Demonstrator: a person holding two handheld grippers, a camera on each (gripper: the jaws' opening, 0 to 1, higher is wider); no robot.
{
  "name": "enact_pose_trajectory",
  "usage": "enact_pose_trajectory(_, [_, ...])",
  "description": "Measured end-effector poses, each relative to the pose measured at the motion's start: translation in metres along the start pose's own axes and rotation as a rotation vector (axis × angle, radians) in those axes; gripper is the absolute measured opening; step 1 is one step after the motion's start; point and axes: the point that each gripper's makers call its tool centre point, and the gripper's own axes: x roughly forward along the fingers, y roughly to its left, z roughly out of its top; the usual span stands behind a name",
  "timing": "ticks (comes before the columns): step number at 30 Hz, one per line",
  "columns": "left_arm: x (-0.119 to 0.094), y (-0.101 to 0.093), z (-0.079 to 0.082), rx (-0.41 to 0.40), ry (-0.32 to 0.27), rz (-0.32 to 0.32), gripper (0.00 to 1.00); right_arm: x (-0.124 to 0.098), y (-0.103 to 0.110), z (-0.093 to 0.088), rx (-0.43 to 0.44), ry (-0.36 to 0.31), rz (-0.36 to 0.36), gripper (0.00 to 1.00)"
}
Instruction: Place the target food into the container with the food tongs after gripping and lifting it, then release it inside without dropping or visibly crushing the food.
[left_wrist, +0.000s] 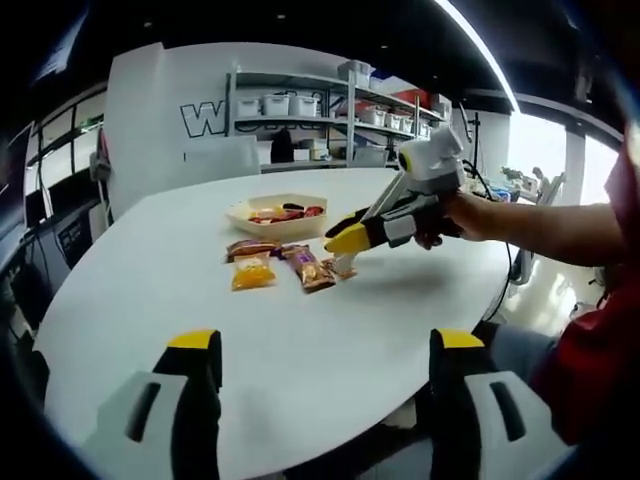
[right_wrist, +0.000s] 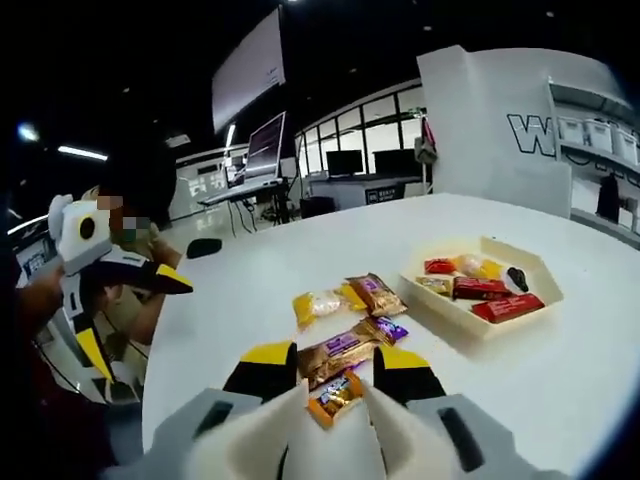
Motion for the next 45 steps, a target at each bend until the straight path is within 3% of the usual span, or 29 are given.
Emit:
enact_pose_trajectory(8, [0.001,-0.002,0.0,-0.006,-0.003,-0.003,0.83,0.003,0.003,-0.006,-0.115,0.027,-0.006,0.21])
enact_pose_trajectory(11, [0.002,-0.003,-0.001,-0.007,-0.002,-0.003,0.82,0.003,-0.002,-0.007,-0.059,0.046,-0.022,0.18])
enact_pose_trajectory(15, [0.003,-0.004,-0.001,-0.004,-0.001,-0.006,0.82,0.002,-0.007,-0.005,0.018,0.024,-0.027,0.16])
enact_pose_trajectory(20, [0.003,-0.003,0.001,0.0,0.0,-0.004,0.82,-0.001,-0.01,-0.002,0.044,0.003,-0.035,0.17])
enact_pose_trajectory(34, [0.006,-0.006,0.001,0.003,0.003,-0.01,0.82,-0.009,-0.015,0.002,0.005,-0.001,-0.059,0.19])
enact_pose_trajectory(45, [0.007,-0.005,0.002,0.009,0.004,-0.015,0.82,-0.02,-0.032,0.031,-0.012,-0.05,-0.092,0.19])
